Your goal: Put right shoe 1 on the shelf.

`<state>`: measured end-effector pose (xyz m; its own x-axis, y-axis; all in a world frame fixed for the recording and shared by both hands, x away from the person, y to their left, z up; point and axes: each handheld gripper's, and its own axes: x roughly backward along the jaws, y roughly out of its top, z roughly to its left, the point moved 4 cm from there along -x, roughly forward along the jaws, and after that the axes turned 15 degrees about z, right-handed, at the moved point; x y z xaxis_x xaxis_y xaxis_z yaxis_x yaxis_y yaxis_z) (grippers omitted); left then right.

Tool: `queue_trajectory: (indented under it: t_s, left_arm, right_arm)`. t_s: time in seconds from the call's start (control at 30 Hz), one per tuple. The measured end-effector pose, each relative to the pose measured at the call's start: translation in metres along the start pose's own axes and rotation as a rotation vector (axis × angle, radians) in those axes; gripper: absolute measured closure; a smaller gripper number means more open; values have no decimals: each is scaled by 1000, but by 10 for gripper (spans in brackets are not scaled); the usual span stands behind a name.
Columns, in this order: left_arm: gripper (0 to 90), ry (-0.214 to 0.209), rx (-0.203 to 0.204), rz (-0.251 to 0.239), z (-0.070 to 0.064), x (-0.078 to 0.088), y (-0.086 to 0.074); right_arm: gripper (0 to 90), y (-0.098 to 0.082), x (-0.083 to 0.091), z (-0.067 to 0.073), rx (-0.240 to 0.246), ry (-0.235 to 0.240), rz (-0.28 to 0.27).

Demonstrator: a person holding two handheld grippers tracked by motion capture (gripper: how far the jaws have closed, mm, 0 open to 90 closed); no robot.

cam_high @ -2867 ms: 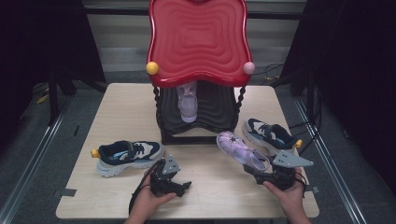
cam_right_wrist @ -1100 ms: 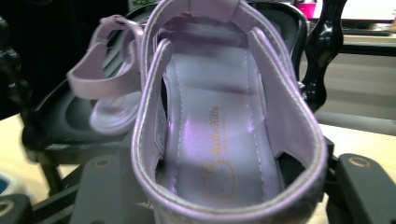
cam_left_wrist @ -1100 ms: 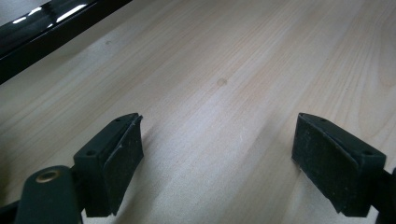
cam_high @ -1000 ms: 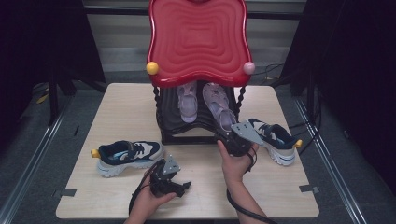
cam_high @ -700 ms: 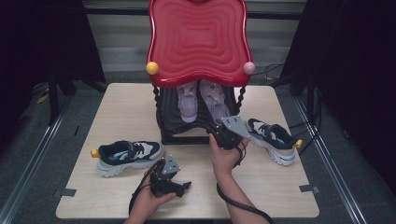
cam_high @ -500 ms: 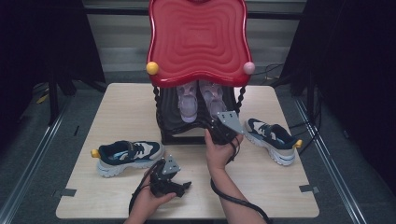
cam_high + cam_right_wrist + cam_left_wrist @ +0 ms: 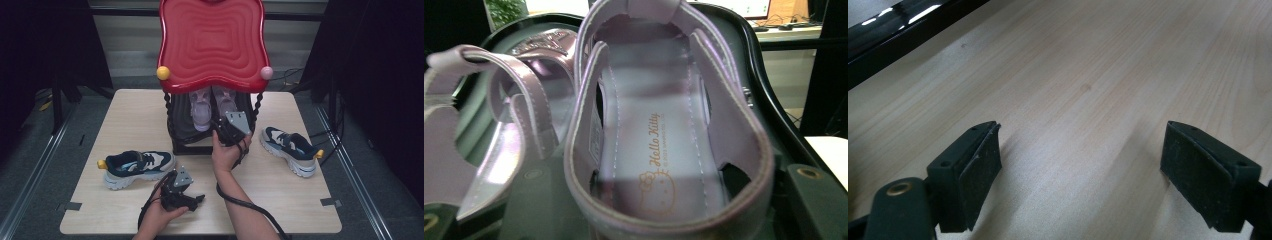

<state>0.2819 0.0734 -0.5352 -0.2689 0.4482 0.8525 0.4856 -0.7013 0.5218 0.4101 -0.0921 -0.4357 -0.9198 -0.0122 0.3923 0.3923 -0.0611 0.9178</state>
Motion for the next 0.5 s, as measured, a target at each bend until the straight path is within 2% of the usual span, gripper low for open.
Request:
queue_trajectory:
  t_s: [0.5]
  left_arm:
    - [159,0,0,0,0,0,0]
  right_arm:
    - [370,-3,-10,1,-41,2,32]
